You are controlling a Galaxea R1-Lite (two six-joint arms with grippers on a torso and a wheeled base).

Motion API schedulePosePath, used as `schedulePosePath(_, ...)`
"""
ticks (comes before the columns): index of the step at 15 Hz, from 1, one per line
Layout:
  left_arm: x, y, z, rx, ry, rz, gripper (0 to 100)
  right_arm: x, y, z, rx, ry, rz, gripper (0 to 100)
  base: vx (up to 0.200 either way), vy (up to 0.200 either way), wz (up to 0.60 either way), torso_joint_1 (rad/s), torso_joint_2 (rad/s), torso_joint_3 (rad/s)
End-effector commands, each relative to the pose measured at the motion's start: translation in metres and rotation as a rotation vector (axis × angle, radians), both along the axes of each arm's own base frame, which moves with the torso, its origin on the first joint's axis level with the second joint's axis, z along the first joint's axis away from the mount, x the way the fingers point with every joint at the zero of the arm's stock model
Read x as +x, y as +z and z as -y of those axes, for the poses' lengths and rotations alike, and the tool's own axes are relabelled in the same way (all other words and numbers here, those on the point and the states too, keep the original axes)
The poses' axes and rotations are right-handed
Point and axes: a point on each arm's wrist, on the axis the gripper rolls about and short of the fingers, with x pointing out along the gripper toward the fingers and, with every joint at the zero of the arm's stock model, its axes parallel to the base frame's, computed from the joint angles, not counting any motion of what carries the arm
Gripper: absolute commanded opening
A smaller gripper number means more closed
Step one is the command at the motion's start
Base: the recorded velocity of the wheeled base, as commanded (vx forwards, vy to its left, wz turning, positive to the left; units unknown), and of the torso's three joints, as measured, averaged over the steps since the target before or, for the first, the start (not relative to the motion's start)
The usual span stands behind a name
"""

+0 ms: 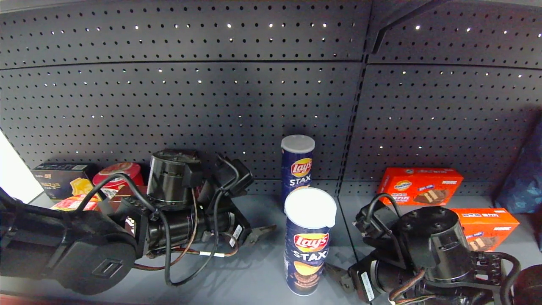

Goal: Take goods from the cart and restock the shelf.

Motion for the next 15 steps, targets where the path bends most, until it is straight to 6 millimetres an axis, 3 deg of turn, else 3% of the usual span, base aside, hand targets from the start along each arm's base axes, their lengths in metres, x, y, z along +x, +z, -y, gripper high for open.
schedulePosePath(1, -0.0002, -0.0008, 0.0000, 0.001, -0.001, -0.002, 100, 0.0003, -0.0019, -0.0014, -0.004, 0.003, -0.005, 100, 0.000, 0.000, 0.00, 0.000, 0.00, 0.000)
schedulePosePath(15, 0.0005, -0.0019, 0.0004, 0.003, -0.001, -0.005, 100, 0.0003, -0.0019, -0.0014, -0.004, 0.003, -0.005, 100, 0.000, 0.000, 0.00, 0.000, 0.00, 0.000)
